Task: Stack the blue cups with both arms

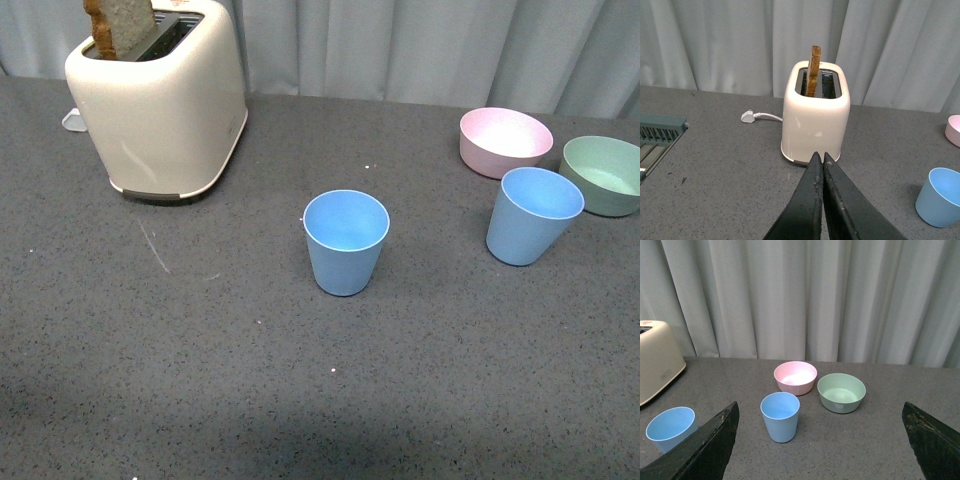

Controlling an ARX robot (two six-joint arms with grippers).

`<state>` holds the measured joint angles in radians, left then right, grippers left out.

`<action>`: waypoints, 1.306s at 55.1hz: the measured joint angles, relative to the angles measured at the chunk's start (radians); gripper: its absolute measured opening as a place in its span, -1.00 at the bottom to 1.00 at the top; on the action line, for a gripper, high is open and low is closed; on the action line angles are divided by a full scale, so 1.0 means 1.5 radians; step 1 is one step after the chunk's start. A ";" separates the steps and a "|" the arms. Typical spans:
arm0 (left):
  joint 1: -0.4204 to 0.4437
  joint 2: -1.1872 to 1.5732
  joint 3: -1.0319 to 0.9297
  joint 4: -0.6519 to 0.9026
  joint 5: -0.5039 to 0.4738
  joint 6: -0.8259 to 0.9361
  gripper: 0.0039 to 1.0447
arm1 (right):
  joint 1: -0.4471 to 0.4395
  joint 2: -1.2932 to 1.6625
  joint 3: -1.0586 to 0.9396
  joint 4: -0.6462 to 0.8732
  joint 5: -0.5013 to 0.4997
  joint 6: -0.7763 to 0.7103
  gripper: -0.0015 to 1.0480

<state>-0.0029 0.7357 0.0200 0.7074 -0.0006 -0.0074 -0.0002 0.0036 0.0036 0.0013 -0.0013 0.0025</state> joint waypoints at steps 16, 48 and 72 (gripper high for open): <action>0.000 -0.130 -0.001 -0.116 0.000 0.000 -0.93 | 0.000 0.000 0.000 0.000 0.000 0.000 0.81; 0.000 -0.326 -0.001 -0.304 0.000 0.000 -0.93 | 0.000 0.000 0.000 0.000 0.000 0.000 0.81; 0.000 -0.487 -0.001 -0.470 0.001 0.000 -0.93 | 0.000 0.000 0.000 0.000 0.000 0.000 0.81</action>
<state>-0.0029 0.0059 0.0193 0.0029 0.0002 -0.0074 -0.0002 0.0036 0.0036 0.0013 -0.0017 0.0025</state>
